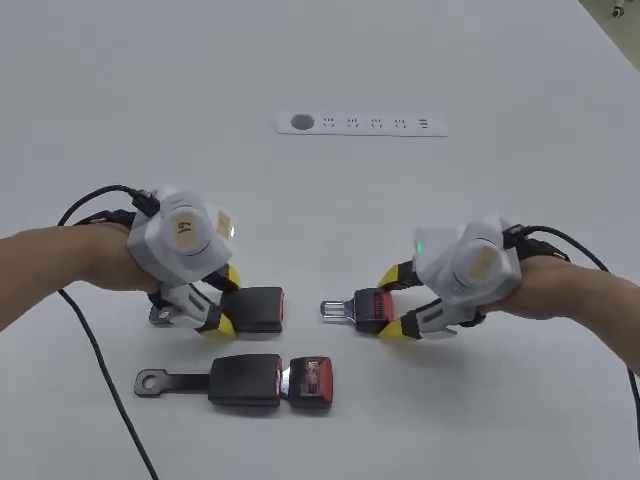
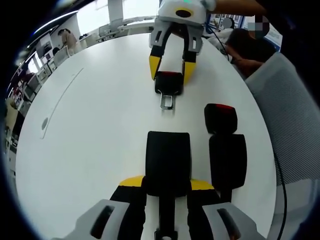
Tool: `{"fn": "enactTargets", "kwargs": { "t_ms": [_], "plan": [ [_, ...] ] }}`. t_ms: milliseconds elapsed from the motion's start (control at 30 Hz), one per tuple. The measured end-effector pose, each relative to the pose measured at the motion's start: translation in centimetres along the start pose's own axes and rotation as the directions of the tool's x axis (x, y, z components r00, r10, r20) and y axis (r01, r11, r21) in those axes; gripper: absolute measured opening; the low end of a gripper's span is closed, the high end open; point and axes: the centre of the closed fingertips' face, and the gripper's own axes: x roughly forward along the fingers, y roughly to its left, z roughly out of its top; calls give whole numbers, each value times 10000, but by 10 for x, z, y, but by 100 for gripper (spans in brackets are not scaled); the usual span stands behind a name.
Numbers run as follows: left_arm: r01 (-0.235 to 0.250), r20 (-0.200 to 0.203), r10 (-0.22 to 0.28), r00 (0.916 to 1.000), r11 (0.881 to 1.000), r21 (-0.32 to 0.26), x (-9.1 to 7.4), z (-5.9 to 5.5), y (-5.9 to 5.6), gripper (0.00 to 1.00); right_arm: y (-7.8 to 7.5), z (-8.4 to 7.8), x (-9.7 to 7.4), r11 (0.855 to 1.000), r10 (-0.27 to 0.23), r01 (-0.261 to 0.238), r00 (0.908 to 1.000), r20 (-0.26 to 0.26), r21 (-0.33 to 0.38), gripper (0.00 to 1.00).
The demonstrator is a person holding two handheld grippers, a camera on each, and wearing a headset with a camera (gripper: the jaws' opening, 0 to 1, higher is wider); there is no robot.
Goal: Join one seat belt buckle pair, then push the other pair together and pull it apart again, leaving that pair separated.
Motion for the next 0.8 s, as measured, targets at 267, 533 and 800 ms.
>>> {"fn": "enactTargets", "kwargs": {
  "t_ms": [267, 533, 800],
  "plan": [
    [-34, 7, 35, 10000, 10000, -89, 0, 1, 0, 32, 2, 7, 5, 10000, 52, -52, 10000, 74, -38, 31],
    [-34, -16, 34, 10000, 10000, -62, 0, 2, -2, 32, 1, 13, 12, 9999, 122, -120, 9998, 156, -86, 31],
    [-38, -1, 38, 10000, 10000, -77, 0, 1, -1, 32, 4, 22, 15, 9997, 215, -213, 9995, 221, -111, 31]
  ]
}}
